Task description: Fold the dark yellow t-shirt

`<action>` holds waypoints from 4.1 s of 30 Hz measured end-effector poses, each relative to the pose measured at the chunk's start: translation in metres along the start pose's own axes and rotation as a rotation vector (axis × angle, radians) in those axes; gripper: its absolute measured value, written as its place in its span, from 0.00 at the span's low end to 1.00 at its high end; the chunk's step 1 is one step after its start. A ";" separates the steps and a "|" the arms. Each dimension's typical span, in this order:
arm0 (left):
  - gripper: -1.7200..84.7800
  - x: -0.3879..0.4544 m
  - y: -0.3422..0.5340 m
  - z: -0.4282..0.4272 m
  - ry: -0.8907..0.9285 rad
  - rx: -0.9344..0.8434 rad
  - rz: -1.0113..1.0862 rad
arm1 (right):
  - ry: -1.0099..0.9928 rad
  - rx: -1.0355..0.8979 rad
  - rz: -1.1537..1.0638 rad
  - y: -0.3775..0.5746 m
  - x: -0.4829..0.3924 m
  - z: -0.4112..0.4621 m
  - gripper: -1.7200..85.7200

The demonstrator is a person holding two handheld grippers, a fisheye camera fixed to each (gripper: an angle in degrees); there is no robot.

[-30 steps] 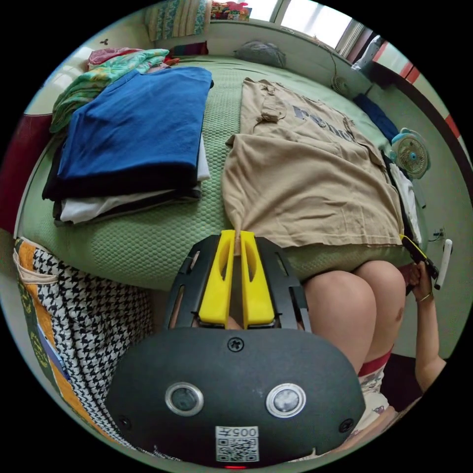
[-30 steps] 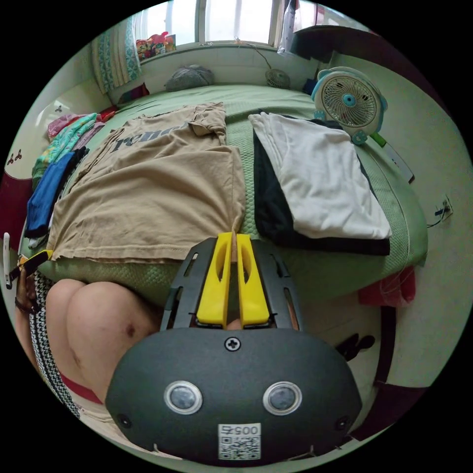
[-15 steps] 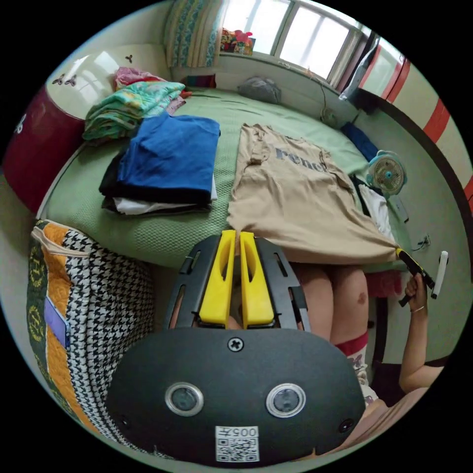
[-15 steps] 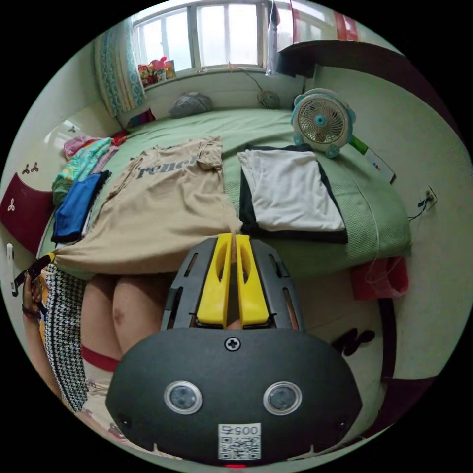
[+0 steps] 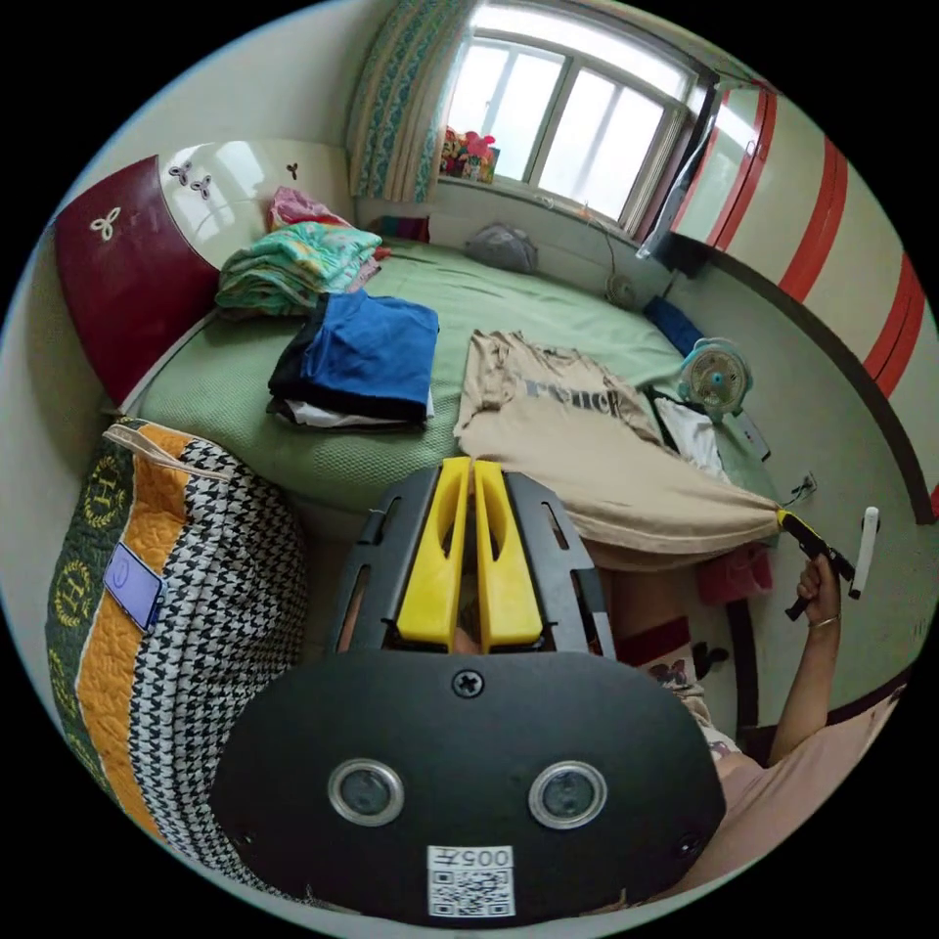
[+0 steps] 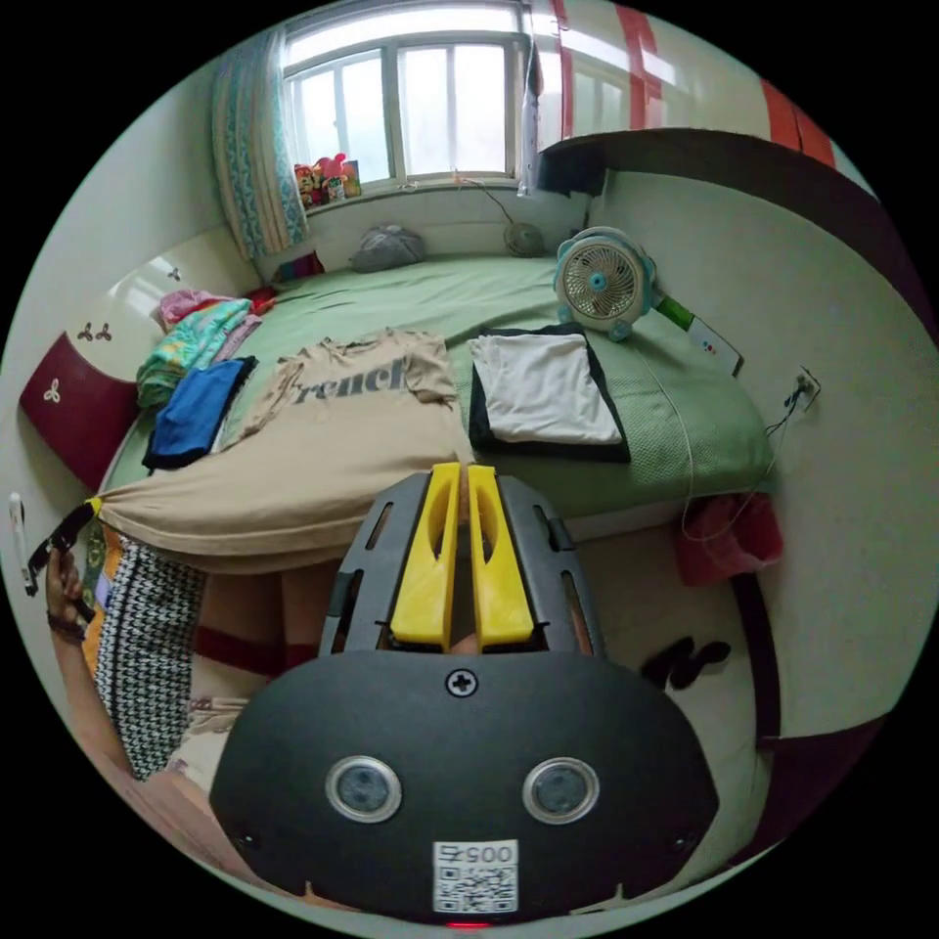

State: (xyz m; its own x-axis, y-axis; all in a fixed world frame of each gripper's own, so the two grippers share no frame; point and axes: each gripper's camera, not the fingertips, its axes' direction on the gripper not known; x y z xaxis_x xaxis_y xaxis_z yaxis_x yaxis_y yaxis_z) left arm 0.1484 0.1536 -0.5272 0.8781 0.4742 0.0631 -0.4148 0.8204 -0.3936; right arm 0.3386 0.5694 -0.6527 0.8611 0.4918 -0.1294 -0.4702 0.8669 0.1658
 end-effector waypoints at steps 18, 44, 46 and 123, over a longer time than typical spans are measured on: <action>0.02 0.017 -0.004 -0.029 -0.035 -0.024 0.029 | 0.008 0.013 0.023 -0.010 0.000 -0.045 0.00; 0.02 0.055 -0.241 0.210 -0.163 -0.131 0.120 | 0.084 -0.123 -0.012 -0.256 -0.017 0.188 0.00; 0.02 0.047 -0.271 0.257 -0.148 -0.155 0.081 | 0.082 -0.139 -0.015 -0.282 -0.022 0.223 0.00; 0.02 0.028 -0.371 0.644 -0.085 -0.403 0.257 | 0.038 -0.342 -0.362 -0.367 -0.176 0.632 0.06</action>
State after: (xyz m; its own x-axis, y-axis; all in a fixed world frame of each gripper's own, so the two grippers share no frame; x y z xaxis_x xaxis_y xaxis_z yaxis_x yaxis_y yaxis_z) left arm 0.1735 0.0681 0.2109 0.7297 0.6836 -0.0146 -0.4755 0.4919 -0.7293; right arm 0.4818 0.1125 -0.0732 0.9760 0.1519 -0.1561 -0.1849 0.9566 -0.2253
